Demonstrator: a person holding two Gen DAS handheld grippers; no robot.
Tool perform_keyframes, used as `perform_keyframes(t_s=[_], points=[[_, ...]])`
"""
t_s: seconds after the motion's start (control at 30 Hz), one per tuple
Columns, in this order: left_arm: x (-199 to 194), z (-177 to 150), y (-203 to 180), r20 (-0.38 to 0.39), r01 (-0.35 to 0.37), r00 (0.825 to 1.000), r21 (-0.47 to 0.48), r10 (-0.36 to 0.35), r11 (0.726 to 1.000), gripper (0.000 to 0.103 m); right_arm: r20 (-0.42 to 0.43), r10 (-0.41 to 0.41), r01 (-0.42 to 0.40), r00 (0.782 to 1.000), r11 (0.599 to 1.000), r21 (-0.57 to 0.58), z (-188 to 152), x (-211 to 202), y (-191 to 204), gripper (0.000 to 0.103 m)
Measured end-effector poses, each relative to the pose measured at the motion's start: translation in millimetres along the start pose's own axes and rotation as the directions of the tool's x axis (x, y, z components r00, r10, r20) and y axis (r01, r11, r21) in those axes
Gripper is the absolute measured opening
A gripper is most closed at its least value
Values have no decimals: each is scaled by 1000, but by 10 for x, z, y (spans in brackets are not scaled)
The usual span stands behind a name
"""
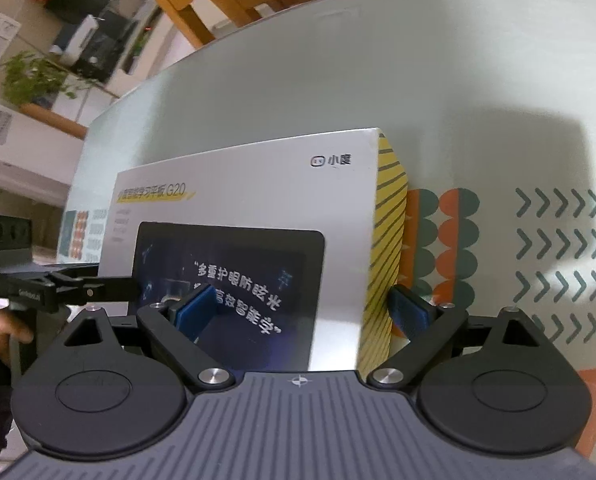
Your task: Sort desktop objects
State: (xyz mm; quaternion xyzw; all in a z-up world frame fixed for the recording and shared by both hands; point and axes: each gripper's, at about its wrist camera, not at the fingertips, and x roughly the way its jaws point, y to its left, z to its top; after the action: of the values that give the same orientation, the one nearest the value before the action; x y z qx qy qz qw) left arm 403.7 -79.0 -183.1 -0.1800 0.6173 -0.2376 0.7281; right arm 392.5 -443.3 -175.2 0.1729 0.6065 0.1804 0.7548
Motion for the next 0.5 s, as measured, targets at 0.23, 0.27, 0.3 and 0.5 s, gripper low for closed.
perform_keyframes(t_s=[0.23, 0.27, 0.3, 0.5], points=[[21, -50, -238, 30, -82, 996, 48, 81, 995, 103, 26, -51, 51, 998, 999, -12, -43, -54, 130, 103], [33, -46, -259, 31, -85, 996, 48, 84, 995, 103, 23, -55, 55, 998, 998, -11, -46, -50, 145, 103], [37, -42, -276, 32, -88, 996, 46, 86, 995, 103, 28, -56, 56, 998, 998, -11, -51, -63, 161, 103], [-42, -73, -346, 37, -103, 994, 23, 103, 994, 103, 70, -72, 74, 995, 997, -19, -52, -182, 293, 103]])
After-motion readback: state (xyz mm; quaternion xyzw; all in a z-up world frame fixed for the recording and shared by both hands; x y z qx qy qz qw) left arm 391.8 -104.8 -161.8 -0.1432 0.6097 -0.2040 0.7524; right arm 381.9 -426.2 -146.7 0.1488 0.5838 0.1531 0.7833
